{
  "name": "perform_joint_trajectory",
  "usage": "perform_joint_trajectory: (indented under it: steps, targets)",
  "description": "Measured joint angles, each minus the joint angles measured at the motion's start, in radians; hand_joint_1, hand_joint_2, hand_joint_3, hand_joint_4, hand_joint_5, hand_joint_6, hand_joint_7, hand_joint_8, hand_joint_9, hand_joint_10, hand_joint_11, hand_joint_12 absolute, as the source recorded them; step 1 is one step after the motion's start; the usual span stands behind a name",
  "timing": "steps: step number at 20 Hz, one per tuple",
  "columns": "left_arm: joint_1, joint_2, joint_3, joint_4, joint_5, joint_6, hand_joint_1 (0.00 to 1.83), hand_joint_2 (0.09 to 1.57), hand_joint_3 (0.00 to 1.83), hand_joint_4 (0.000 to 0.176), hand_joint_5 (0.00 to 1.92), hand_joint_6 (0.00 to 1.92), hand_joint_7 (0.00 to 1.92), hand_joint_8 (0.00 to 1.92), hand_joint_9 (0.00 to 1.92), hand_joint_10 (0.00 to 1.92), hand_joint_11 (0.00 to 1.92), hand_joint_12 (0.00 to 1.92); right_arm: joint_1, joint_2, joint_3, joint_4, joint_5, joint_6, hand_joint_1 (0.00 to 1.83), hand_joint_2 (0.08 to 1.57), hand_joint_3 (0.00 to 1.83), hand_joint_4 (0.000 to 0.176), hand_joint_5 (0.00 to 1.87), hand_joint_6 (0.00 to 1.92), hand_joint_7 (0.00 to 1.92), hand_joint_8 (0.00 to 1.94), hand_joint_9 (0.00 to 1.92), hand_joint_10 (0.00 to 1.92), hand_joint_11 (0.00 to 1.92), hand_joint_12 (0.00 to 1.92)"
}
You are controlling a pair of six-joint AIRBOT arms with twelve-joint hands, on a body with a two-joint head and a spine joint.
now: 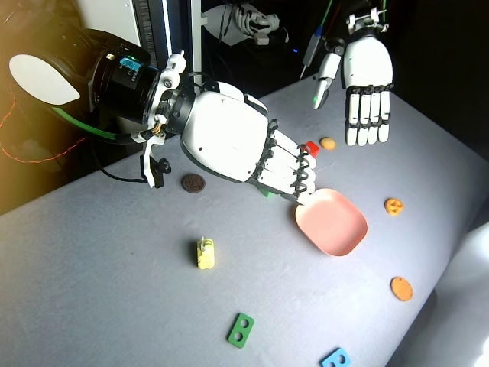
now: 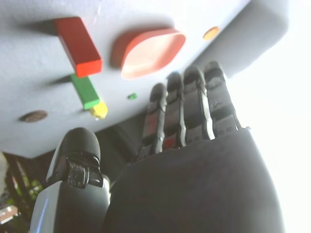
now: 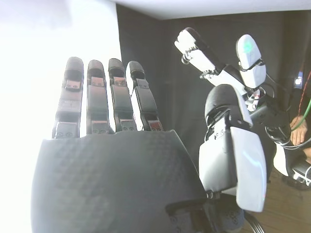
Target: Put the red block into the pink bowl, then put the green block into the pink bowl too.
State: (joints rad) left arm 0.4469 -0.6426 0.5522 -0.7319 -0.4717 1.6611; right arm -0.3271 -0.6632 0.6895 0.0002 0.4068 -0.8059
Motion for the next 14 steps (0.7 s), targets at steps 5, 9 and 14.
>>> perform_joint_trajectory:
  steps: [5, 9, 14]
  targets:
    - [0.0, -0.066, 0.006, -0.078, -0.103, 0.042, 0.0, 1.24, 0.0, 0.007, 0.17, 0.0, 0.09, 0.0, 0.04, 0.0, 0.0, 0.01, 0.0, 0.0, 0.0, 0.0, 0.0, -0.004, 0.01, 1.2, 0.0, 0.0, 0.08, 0.0, 0.07, 0.0, 0.04, 0.0, 0.0, 0.28]
    - [0.032, -0.09, 0.009, -0.095, -0.153, 0.04, 0.14, 1.15, 0.0, 0.046, 0.27, 0.01, 0.05, 0.0, 0.0, 0.0, 0.0, 0.0, 0.0, 0.0, 0.0, 0.0, 0.0, -0.006, 0.05, 1.19, 0.0, 0.0, 0.09, 0.0, 0.08, 0.0, 0.06, 0.0, 0.0, 0.27]
    - [0.097, -0.121, 0.026, -0.057, -0.201, -0.026, 0.4, 1.07, 0.0, 0.1, 0.46, 0.03, 0.04, 0.0, 0.0, 0.0, 0.0, 0.0, 0.0, 0.0, -0.006, 0.0, 0.0, -0.034, 0.06, 1.19, 0.0, 0.0, 0.1, 0.0, 0.08, 0.0, 0.06, 0.0, 0.0, 0.27]
